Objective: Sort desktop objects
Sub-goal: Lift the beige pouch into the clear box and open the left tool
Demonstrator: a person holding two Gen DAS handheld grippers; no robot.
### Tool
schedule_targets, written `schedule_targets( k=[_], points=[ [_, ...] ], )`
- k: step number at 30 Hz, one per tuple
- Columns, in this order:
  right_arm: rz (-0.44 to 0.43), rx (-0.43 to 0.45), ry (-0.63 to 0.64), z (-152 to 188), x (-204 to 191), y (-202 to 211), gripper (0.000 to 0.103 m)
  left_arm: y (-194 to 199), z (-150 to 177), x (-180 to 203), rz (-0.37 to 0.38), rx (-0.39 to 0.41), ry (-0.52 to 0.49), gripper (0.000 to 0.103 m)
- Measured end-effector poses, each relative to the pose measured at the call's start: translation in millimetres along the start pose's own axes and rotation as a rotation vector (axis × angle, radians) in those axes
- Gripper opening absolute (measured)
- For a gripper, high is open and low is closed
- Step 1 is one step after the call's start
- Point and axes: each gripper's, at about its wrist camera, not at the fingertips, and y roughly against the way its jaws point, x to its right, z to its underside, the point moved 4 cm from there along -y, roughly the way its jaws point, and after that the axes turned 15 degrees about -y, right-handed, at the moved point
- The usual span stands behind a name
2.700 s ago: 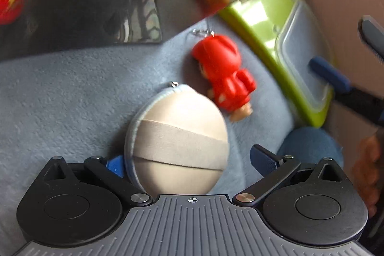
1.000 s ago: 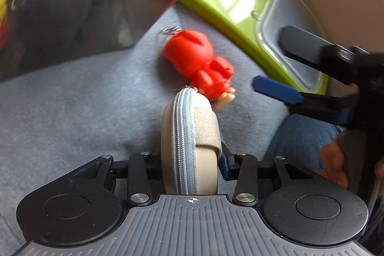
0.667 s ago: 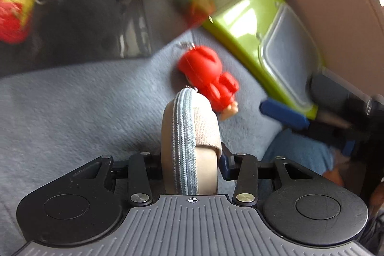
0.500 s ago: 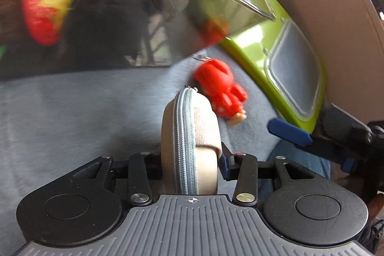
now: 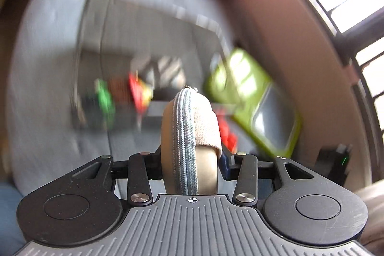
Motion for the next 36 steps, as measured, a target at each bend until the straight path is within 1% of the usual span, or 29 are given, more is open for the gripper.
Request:
schedule_targets(
  k=[2,3,5,8,9,13,15,18,21,23,25,27,28,29,30,31,32,33,34,36],
  points=[
    [-0.017,-0.026,0.025,1.2,-8.8,-1.7,0.097,0.7,-26.7,1.7,-0.046,0.035,-0.036,0.045],
    [-0.028,-0.047,0.041,2.0,-13.5,-3.2,0.097,-5.4,-38.8,1.8,-0.072,0.041,-0.056,0.045],
    [-0.056,-0.098,0.081,5.4,-25.6,-5.8,0.097,-32.1,-59.7,6.8,-0.091,0.028,-0.065,0.045],
    [-0.116,-0.206,0.163,15.9,-48.9,-12.7,0.097,-74.3,-78.5,0.3,-0.089,-0.03,-0.038,0.045],
    [-0.127,-0.226,0.194,19.6,-56.3,-15.0,0.097,-91.1,-84.3,-2.6,-0.089,-0.054,-0.029,0.045],
    [-0.145,-0.271,0.298,31.2,-78.2,-24.6,0.097,-140.3,-89.9,-12.1,-0.099,-0.143,0.004,0.044],
    [-0.143,-0.276,0.314,31.5,-76.5,-28.1,0.097,-158.1,-91.3,-11.4,-0.108,-0.173,0.011,0.044],
    [-0.157,-0.273,0.225,20.2,-50.2,-31.4,0.097,-179.7,-88.5,-5.8,-0.094,-0.196,0.036,0.044],
    [-0.152,-0.251,0.065,6.4,-11.5,-33.7,0.097,-221.2,-95.9,-5.3,-0.051,-0.225,0.078,0.044],
    [-0.132,-0.234,-0.021,-0.2,11.0,-34.5,0.097,-252.3,-97.1,-6.2,-0.045,-0.257,0.097,0.044],
    [-0.11,-0.214,-0.063,-5.1,24.3,-35.1,0.097,-281.8,-98.1,-8.5,-0.035,-0.274,0.113,0.044],
    [-0.095,-0.193,-0.081,-9.0,31.0,-35.0,0.097,-302.3,-97.6,-12.4,-0.059,-0.291,0.117,0.043],
    [-0.092,-0.181,-0.087,-10.8,33.0,-34.8,0.097,-309.6,-96.3,-15.0,-0.083,-0.31,0.116,0.047],
    [-0.088,-0.169,-0.094,-12.7,34.9,-34.6,0.097,-312.4,-94.3,-18.3,-0.103,-0.327,0.123,0.053],
    [-0.085,-0.157,-0.101,-14.5,36.8,-34.4,0.097,-313.7,-92.3,-21.7,-0.121,-0.342,0.132,0.07],
    [-0.063,-0.136,-0.095,-16.2,37.6,-33.6,0.097,-311.4,-90.0,-25.6,-0.138,-0.355,0.149,0.079],
    [-0.035,-0.112,-0.085,-17.9,38.1,-32.5,0.097,-304.9,-88.1,-29.4,-0.152,-0.361,0.163,0.091],
    [-0.007,-0.088,-0.075,-19.6,38.6,-31.4,0.097,-296.2,-87.1,-32.1,-0.161,-0.361,0.169,0.093],
    [0.025,-0.067,-0.059,-21.7,37.4,-30.3,0.097,-283.9,-87.1,-33.8,-0.164,-0.355,0.167,0.093],
    [0.093,-0.037,-0.016,-23.7,34.1,-31.0,0.097,-249.1,-88.2,-34.2,-0.157,-0.309,0.166,0.093]
  ],
)
